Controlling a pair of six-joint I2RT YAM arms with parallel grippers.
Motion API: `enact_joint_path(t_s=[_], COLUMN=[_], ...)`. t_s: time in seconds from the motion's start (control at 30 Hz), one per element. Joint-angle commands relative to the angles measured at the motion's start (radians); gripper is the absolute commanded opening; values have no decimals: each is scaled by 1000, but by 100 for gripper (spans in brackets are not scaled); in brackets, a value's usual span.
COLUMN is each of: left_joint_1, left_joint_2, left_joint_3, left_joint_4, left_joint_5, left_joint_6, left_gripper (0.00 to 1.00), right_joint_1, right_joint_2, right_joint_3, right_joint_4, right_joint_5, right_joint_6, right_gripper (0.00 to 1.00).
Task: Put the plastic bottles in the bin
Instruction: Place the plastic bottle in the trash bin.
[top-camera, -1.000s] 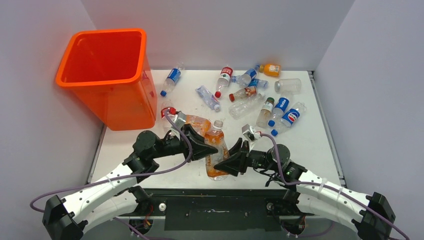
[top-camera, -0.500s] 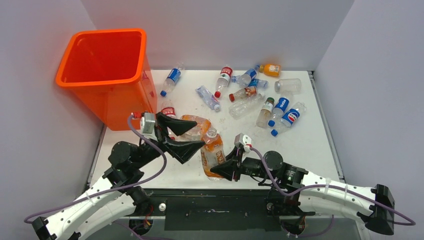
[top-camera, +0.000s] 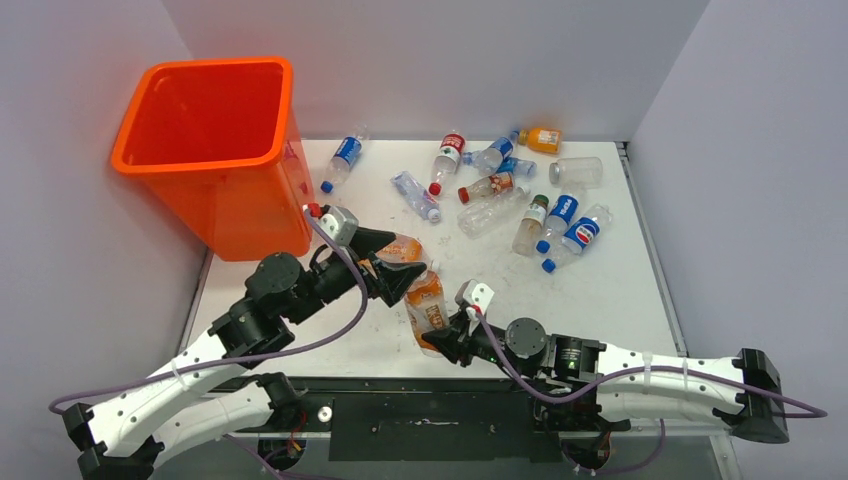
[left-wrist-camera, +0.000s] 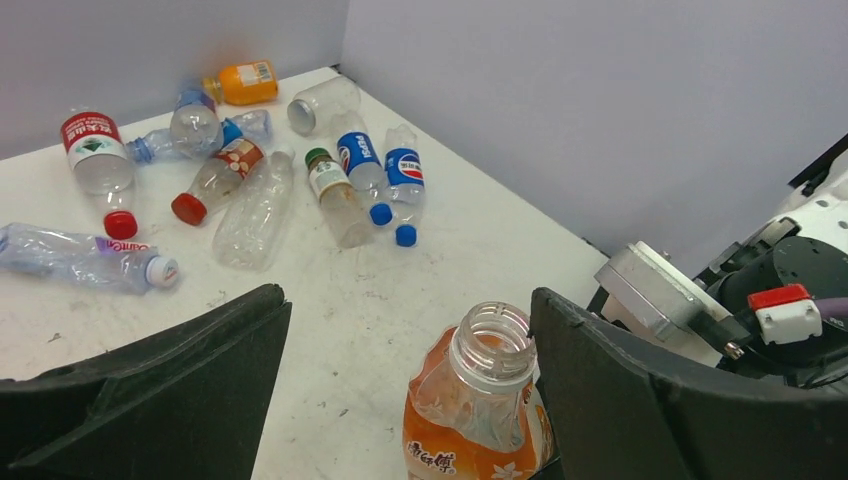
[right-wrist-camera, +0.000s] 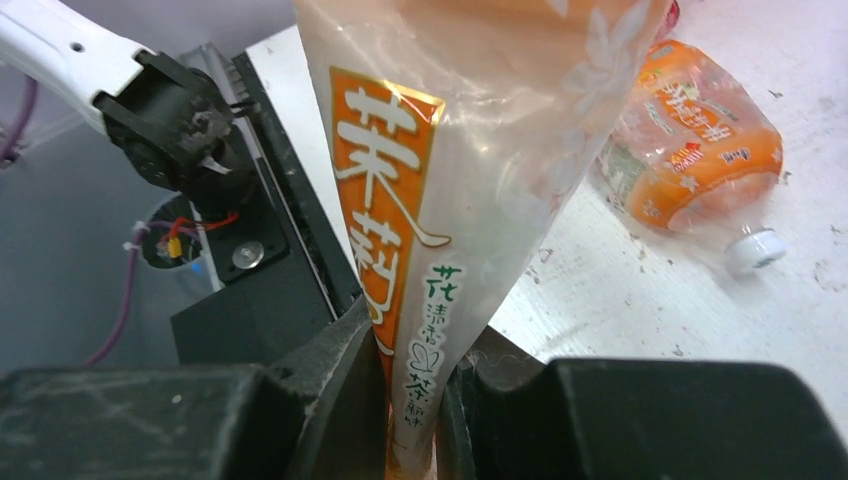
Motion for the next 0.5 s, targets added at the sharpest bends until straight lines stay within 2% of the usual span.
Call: enact_joint_path(t_s=[0.0, 0.1, 0.27, 0.37, 0.47], left_joint_1=[-53, -73, -84, -88, -91], left_joint_2=[16, 16, 30, 38, 49], left_joint_3=[66, 55, 57, 55, 55], left_joint_4=[-92, -76, -84, -85, -79], left_joint_5=[-60, -43, -46, -45, -39], left_joint_6=[80, 92, 106, 107, 108], left_gripper=[89, 88, 81, 72, 57], right_joint_1=[16, 16, 16, 17, 20], right_joint_2=[7, 14, 25, 24, 28], right_joint_3=[51, 52, 53, 51, 51], right_joint_4=[41, 43, 47, 53, 54], right_joint_5=[96, 100, 100, 96, 94], right_joint_6=[-23, -22, -16, -14, -15], right_gripper=[5, 5, 5, 5, 5])
